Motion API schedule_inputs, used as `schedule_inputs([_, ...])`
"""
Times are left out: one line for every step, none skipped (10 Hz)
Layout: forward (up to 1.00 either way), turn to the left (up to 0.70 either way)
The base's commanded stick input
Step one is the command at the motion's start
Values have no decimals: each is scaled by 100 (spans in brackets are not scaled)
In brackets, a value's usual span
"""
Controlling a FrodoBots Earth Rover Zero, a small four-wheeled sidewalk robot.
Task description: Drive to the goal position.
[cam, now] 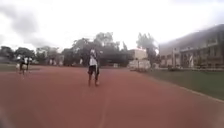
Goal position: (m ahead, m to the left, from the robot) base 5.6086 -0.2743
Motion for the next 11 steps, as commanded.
schedule_inputs([70, 0])
schedule_inputs([70, 0])
schedule_inputs([70, 0])
schedule_inputs([70, 0])
schedule_inputs([70, 0])
schedule_inputs([70, 0])
schedule_inputs([70, 0])
schedule_inputs([70, 0])
schedule_inputs([70, 0])
schedule_inputs([70, 0])
schedule_inputs([70, 0])
